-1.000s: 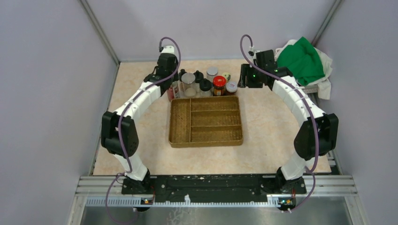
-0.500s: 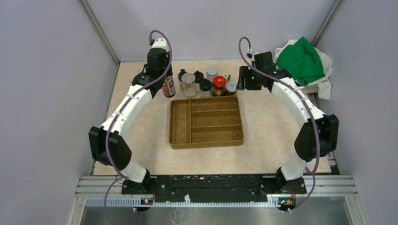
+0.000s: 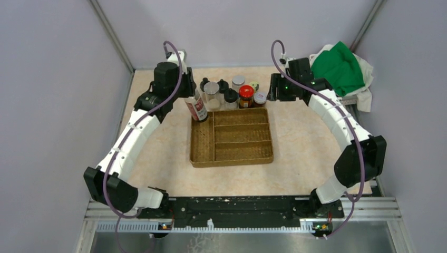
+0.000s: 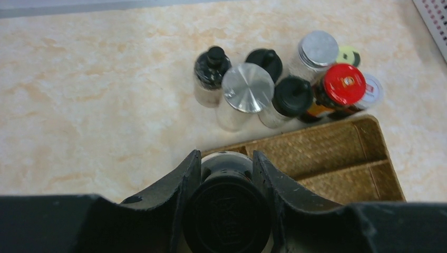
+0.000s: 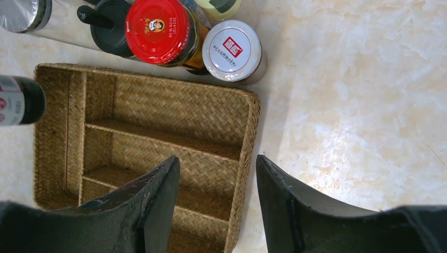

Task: Organize the condiment bottles
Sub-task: Place the bottle in the storage box.

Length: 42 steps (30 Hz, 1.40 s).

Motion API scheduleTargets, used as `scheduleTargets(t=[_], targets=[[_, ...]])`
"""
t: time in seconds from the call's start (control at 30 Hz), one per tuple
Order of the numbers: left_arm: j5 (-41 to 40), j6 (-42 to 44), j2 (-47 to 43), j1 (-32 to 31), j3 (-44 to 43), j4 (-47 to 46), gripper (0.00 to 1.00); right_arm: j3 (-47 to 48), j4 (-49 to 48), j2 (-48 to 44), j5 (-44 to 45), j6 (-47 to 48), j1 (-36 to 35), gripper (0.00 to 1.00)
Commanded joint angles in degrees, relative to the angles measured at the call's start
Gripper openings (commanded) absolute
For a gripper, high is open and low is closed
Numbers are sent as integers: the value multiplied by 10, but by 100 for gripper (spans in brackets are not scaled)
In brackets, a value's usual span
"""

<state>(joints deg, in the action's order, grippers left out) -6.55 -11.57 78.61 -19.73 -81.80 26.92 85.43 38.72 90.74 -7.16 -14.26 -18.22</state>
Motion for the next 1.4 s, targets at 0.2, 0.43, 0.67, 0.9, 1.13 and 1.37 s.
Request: scheduleTargets(t=[0.2,0.43,0.67,0.9,1.13,1.37], targets=[[51,-1,-82,-25,84,-58,0,-22,1,-54,9,-13,-8,55],[33,13,-88,-31,162,-152,0,-43,2,-69,14,-14,-10,55],[17,28,-62,-38,180,-218,0,-49,-3,-64,15,-12,-11,55],[-7,50,-31,-52,170,-258,0,-52,-11,-51,18,-9,-10,55],[-61,90,-5,-77,168,-265,0,-62,-18,-43,21,-4,-10,55],[-112,110,2,-94,174,-297,0,-69,-27,-36,19,-3,-10,55]])
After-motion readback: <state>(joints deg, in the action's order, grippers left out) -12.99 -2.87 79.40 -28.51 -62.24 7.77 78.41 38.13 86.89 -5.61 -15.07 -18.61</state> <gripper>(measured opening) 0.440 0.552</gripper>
